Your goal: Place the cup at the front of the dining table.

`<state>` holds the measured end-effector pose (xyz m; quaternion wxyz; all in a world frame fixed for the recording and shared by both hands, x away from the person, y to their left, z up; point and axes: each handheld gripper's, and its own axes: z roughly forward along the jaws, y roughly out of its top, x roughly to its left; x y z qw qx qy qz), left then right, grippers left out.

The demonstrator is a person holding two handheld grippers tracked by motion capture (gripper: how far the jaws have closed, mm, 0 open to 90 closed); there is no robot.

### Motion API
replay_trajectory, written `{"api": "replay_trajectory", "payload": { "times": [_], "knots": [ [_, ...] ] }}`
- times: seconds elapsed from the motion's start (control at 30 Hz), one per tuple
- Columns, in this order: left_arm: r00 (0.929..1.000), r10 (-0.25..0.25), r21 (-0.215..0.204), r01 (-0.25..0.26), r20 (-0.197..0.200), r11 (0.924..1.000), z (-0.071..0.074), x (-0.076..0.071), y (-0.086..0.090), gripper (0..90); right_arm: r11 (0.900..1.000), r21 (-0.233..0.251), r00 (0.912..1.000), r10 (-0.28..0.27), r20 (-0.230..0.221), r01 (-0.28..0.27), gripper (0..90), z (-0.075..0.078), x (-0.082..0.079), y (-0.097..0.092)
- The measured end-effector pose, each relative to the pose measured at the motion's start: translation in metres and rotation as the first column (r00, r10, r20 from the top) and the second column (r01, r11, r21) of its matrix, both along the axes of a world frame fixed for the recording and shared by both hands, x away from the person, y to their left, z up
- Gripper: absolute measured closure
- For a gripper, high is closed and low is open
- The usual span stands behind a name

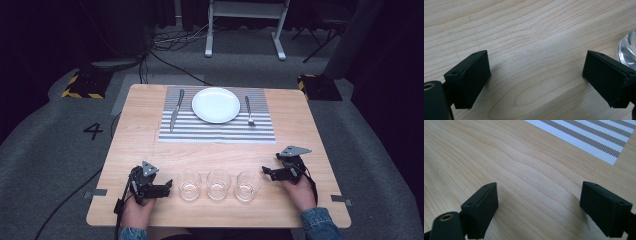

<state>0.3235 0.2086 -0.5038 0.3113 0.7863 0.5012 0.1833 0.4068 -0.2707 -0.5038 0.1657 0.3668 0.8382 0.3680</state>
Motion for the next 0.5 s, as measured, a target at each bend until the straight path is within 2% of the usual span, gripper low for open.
{"api": "replay_trajectory", "payload": {
  "times": [0.27,0.37,0.5],
  "knots": [
    [0.9998,0.018,-0.007,-0.018,-0.001,0.9998,-0.0003,-0.0003,-0.0021,7.9,1.0,-0.004,1.0,0.002,0.002,-0.002,15.4,0.0,0.0002,-0.0004],
    [1.0,0.009,0.006,-0.009,-0.001,0.9999,0.0004,-0.0004,-0.0007,7.9,1.0,-0.005,1.0,0.004,0.002,-0.004,15.4,0.0,0.0002,-0.0005],
    [0.9999,-0.009,-0.008,0.009,-0.006,0.9999,-0.0003,-0.0004,0.0002,7.7,1.0,0.007,1.0,-0.001,-0.001,0.001,15.5,-0.0001,0.0003,-0.0007]
  ]
}}
